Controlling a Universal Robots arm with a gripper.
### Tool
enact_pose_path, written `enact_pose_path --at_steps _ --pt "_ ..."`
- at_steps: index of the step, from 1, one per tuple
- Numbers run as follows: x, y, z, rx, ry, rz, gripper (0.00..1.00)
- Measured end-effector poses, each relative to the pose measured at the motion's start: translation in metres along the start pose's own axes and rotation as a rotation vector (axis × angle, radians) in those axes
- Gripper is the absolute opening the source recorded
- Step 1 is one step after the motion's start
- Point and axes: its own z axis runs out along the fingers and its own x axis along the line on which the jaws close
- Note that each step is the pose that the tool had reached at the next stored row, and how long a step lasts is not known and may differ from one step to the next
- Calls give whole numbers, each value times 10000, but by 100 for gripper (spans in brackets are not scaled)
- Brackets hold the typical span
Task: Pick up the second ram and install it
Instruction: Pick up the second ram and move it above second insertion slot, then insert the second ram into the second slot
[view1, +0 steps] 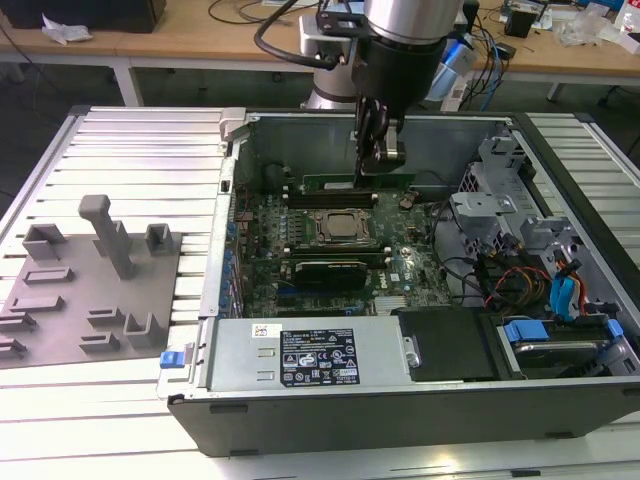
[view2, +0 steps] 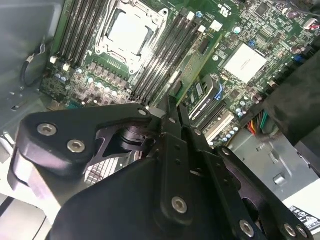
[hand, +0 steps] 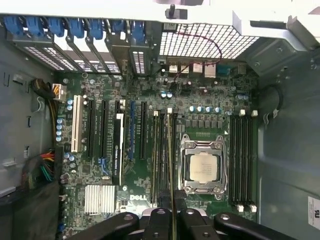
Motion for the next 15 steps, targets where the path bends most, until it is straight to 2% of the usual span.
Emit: enact_pose_path --at_steps 3,4,5,15 --pt "1 -4 37 1 -29 -2 14" --pt "2 -5 50 3 -102 -7 14" --pt "2 -5 56 4 -117 -7 14" --pt "2 -6 63 3 -117 -8 14"
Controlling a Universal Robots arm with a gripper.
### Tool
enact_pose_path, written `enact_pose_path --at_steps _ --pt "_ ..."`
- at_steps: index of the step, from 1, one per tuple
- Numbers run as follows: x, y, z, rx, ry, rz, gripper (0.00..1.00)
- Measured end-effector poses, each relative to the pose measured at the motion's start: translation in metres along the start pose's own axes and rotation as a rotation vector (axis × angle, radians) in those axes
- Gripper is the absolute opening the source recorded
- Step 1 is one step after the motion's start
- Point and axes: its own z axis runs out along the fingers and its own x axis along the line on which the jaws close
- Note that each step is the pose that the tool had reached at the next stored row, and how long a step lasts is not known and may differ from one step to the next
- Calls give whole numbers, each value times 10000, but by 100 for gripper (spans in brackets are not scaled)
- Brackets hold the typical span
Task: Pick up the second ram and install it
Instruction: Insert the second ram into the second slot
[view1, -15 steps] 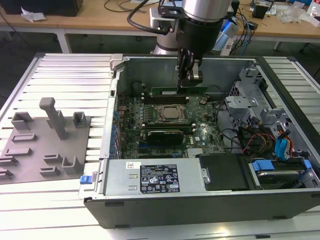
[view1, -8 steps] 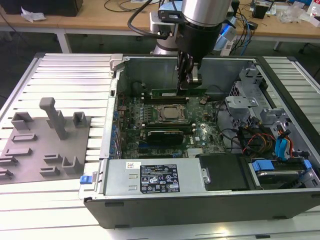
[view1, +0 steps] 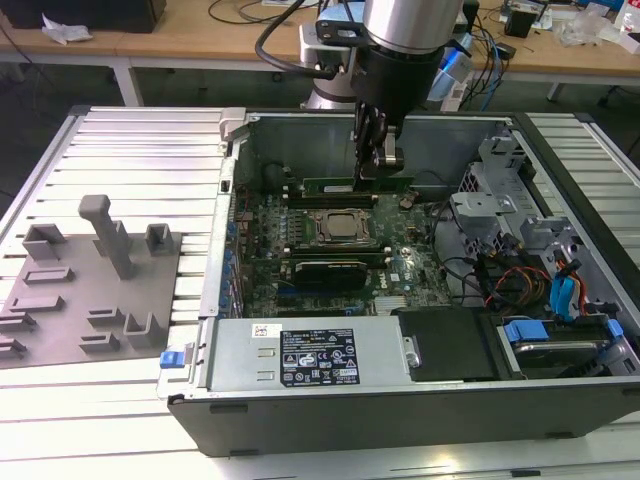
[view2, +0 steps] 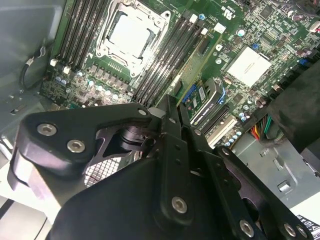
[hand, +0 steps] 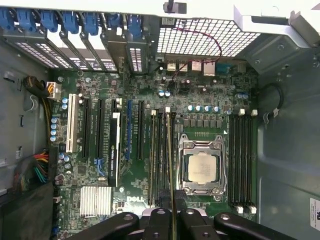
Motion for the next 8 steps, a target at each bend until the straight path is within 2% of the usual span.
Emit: enact_pose_path --at_steps 5,8 --pt "1 -5 26 0 0 -1 14" --pt "4 -18 68 0 -7 -1 14"
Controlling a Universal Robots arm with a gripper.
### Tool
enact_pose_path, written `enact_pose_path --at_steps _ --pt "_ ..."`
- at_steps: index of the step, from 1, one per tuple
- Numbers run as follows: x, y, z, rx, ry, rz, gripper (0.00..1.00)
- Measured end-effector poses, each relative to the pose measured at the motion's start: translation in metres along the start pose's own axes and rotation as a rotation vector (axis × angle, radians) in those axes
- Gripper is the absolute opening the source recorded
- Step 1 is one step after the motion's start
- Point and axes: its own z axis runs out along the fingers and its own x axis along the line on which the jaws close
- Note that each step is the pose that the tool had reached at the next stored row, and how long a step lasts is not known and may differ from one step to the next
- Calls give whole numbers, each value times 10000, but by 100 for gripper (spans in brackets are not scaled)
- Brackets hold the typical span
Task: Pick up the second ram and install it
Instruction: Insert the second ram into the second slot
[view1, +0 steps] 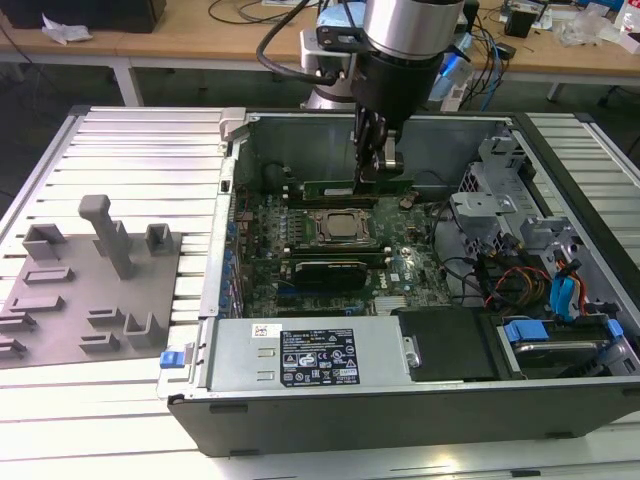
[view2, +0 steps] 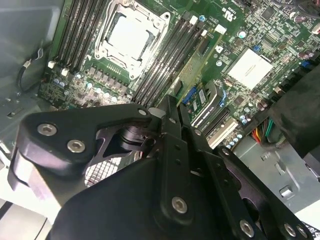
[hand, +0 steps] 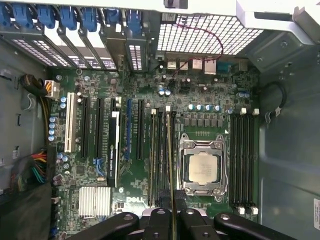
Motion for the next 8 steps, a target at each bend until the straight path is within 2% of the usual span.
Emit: enact_pose_path --at_steps 2,8 --pt "3 -18 48 0 1 1 14" --pt "7 -36 108 0 1 0 14"
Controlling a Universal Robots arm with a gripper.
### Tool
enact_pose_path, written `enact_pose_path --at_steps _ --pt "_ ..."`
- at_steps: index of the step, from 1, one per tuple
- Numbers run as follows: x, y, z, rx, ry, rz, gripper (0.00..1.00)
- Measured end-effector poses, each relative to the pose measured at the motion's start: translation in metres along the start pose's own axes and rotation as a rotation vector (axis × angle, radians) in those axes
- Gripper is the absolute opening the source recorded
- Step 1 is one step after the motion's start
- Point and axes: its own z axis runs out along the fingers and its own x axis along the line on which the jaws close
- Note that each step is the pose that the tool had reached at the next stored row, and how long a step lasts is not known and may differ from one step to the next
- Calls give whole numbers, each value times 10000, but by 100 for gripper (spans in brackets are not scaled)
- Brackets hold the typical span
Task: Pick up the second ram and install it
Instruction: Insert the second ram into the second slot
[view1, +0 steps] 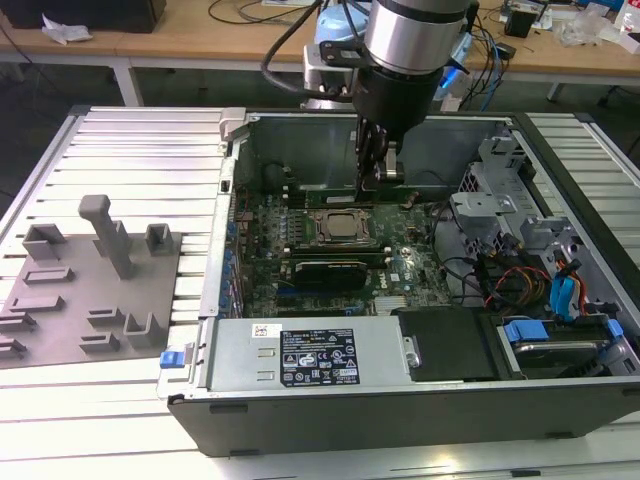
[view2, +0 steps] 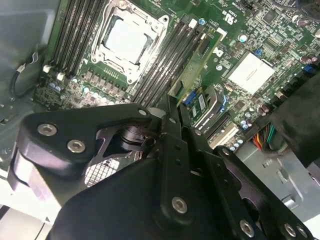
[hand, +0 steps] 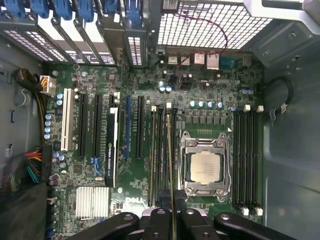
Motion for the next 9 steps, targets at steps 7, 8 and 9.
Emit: enact_pose_path --at_steps 7,8,9 --pt "6 -26 92 0 0 1 14" --pt "7 -30 114 0 0 0 14" --pt "8 -33 125 0 0 0 14"
